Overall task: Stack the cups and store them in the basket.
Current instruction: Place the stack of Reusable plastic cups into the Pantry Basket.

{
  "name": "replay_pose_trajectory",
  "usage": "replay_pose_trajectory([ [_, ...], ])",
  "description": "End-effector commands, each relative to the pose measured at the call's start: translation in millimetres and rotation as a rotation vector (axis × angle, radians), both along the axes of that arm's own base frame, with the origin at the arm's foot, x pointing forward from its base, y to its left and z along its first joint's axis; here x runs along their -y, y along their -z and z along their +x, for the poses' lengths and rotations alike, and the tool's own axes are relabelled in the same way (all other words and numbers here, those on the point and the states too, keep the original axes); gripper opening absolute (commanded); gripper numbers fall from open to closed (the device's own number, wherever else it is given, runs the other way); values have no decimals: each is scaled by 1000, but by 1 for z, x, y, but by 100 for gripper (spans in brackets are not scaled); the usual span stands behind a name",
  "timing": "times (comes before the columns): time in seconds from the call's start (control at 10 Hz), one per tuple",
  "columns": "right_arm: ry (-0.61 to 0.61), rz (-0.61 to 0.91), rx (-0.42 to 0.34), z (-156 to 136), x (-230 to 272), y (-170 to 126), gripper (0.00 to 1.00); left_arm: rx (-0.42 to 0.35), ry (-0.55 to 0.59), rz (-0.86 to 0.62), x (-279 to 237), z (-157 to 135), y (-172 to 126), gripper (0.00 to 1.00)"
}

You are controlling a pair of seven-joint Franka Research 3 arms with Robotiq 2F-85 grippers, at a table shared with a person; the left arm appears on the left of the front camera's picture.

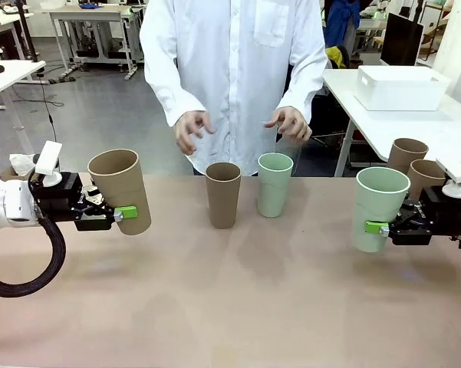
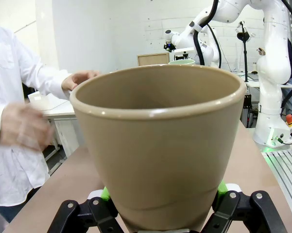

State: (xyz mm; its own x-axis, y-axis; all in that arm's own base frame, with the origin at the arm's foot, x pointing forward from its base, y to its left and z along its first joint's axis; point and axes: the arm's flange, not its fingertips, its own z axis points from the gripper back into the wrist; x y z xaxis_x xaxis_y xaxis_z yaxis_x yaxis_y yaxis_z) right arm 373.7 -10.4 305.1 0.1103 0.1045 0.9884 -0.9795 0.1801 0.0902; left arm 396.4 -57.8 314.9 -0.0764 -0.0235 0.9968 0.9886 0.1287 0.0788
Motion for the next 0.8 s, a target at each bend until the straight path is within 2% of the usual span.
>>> replay_pose_trajectory([
  [0.0, 3, -5, 6, 1, 0, -2, 84, 10, 3, 4, -1, -1, -2, 83],
  [0.7, 3, -5, 6, 1, 0, -2, 84, 10, 3, 4, -1, -1, -2, 83],
])
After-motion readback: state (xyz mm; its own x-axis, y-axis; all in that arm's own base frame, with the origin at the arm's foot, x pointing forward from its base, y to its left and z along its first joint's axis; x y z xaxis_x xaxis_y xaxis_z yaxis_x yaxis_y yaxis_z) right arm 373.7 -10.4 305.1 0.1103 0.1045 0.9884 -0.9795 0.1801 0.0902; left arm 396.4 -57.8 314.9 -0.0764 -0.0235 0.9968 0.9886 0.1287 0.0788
